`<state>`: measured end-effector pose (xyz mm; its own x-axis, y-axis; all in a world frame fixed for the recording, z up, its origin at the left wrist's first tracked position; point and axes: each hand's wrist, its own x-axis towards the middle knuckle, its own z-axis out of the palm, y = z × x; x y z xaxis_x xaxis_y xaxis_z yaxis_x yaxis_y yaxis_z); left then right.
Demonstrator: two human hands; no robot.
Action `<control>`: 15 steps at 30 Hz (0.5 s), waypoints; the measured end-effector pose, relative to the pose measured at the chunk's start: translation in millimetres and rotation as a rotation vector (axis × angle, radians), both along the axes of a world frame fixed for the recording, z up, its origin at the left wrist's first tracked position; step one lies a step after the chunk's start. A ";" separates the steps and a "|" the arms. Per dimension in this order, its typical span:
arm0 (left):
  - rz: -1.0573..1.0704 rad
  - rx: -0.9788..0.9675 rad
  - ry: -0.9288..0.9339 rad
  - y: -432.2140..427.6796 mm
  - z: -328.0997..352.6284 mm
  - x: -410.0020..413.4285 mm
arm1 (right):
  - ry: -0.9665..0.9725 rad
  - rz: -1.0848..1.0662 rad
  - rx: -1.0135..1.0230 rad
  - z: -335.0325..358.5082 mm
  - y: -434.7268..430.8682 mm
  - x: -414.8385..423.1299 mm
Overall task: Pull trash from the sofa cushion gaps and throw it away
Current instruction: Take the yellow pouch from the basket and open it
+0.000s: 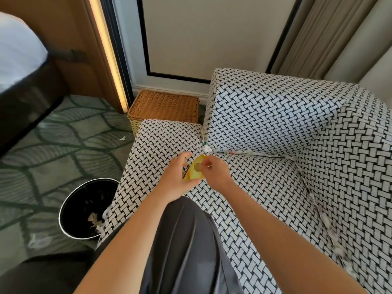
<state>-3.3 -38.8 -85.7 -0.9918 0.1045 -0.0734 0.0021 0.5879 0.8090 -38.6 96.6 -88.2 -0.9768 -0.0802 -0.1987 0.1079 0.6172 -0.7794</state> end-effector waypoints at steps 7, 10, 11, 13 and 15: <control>-0.134 0.012 -0.141 -11.8 -29.3 -22.9 | 0.041 0.134 0.022 -3.8 -4.4 -32.1; -0.172 -0.039 -0.079 -12.0 -35.7 -26.2 | -0.006 0.324 0.004 -1.4 -0.3 -40.7; -0.166 -0.051 -0.054 -12.7 -37.5 -27.0 | -0.017 0.375 0.002 -1.8 0.3 -43.2; -0.135 -0.066 -0.010 -15.2 -42.1 -29.2 | -0.037 0.422 -0.008 -5.2 0.1 -49.9; -0.084 -0.032 -0.006 -17.5 -43.8 -30.0 | -0.054 0.450 -0.019 -7.0 -2.3 -56.2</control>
